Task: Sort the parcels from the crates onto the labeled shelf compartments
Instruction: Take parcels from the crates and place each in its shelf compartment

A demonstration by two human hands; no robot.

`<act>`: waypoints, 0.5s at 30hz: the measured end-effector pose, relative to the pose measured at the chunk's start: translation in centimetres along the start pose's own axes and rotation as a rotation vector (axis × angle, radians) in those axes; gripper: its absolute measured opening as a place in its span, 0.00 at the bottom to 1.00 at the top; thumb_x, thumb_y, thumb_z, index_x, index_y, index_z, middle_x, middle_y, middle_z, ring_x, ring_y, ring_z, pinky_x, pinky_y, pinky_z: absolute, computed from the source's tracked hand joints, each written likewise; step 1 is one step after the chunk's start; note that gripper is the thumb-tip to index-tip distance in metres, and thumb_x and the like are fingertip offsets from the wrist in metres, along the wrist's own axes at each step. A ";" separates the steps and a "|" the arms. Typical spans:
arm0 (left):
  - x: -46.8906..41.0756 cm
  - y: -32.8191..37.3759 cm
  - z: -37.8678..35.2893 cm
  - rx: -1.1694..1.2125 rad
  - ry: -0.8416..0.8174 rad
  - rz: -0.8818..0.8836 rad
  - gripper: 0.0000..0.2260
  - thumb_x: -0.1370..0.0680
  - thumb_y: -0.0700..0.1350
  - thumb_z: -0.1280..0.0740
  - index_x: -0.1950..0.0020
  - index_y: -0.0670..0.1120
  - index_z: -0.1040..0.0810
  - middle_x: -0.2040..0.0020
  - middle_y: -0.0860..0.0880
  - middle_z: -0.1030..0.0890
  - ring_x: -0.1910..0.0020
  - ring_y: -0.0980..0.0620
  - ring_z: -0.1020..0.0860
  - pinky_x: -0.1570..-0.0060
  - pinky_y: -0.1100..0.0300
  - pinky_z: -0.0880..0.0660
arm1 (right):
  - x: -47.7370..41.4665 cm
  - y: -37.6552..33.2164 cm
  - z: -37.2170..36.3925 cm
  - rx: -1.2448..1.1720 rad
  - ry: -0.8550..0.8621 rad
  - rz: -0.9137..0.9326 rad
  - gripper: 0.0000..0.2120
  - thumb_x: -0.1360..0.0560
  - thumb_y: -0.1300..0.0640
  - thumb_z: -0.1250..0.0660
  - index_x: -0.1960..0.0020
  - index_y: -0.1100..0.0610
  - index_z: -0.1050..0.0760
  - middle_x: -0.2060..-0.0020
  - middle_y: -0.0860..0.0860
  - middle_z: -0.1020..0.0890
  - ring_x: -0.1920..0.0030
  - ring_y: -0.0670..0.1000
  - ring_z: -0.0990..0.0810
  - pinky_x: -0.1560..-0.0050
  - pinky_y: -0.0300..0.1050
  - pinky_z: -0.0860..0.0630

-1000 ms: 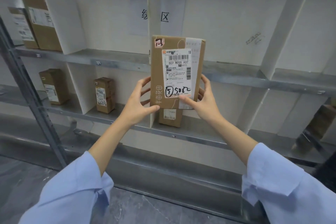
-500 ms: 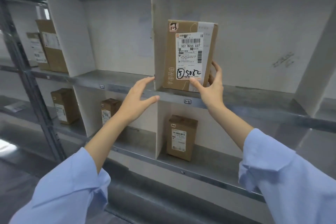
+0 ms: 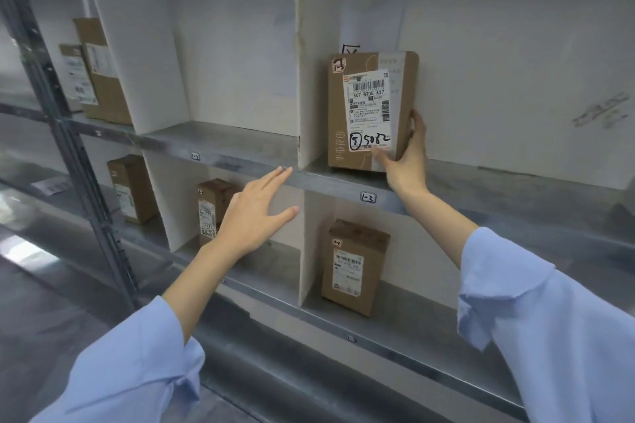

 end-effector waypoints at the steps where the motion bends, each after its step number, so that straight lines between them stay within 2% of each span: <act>1: -0.1 0.0 -0.1 -0.032 0.006 -0.001 0.33 0.26 0.65 0.43 0.21 0.60 0.44 0.21 0.57 0.42 0.24 0.52 0.41 0.30 0.46 0.39 | -0.1 0.1 -0.1 0.020 -0.006 -0.007 0.45 0.27 0.61 0.26 0.21 0.49 0.49 0.26 0.50 0.35 0.28 0.49 0.33 0.26 0.49 0.38; 3: -0.1 0.1 -0.3 -0.096 0.014 -0.001 0.34 0.26 0.65 0.44 0.21 0.59 0.44 0.21 0.57 0.42 0.24 0.52 0.41 0.30 0.47 0.40 | -0.1 0.5 -0.2 0.047 -0.017 -0.027 0.46 0.28 0.61 0.25 0.21 0.51 0.51 0.26 0.53 0.36 0.28 0.51 0.34 0.28 0.45 0.38; 8: 0.7 0.0 -0.6 -0.195 -0.009 0.008 0.34 0.26 0.66 0.48 0.21 0.58 0.44 0.21 0.56 0.43 0.24 0.51 0.42 0.29 0.49 0.43 | 0.3 0.6 0.2 0.124 -0.021 -0.070 0.49 0.30 0.56 0.23 0.20 0.51 0.52 0.28 0.54 0.33 0.29 0.56 0.31 0.28 0.57 0.34; 12: 1.6 -0.1 0.0 -0.249 -0.009 -0.009 0.35 0.26 0.67 0.51 0.21 0.56 0.45 0.20 0.55 0.44 0.24 0.51 0.43 0.28 0.49 0.43 | 2.0 -1.2 1.8 0.203 0.015 -0.018 0.49 0.28 0.54 0.23 0.20 0.52 0.53 0.23 0.56 0.42 0.24 0.55 0.40 0.26 0.51 0.40; 15: 2.6 0.2 0.3 -0.274 -0.006 -0.031 0.35 0.26 0.67 0.51 0.21 0.56 0.44 0.20 0.53 0.43 0.24 0.50 0.43 0.28 0.49 0.44 | 4.3 -3.3 2.8 0.355 0.035 0.069 0.47 0.27 0.50 0.25 0.20 0.48 0.52 0.22 0.54 0.44 0.23 0.55 0.41 0.29 0.56 0.36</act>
Point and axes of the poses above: each hand's wrist, its own x-axis away from the middle knuckle, its own z-axis out of the back of the hand, y = z × x, the point moved 10 cm from there along -x, towards the middle knuckle
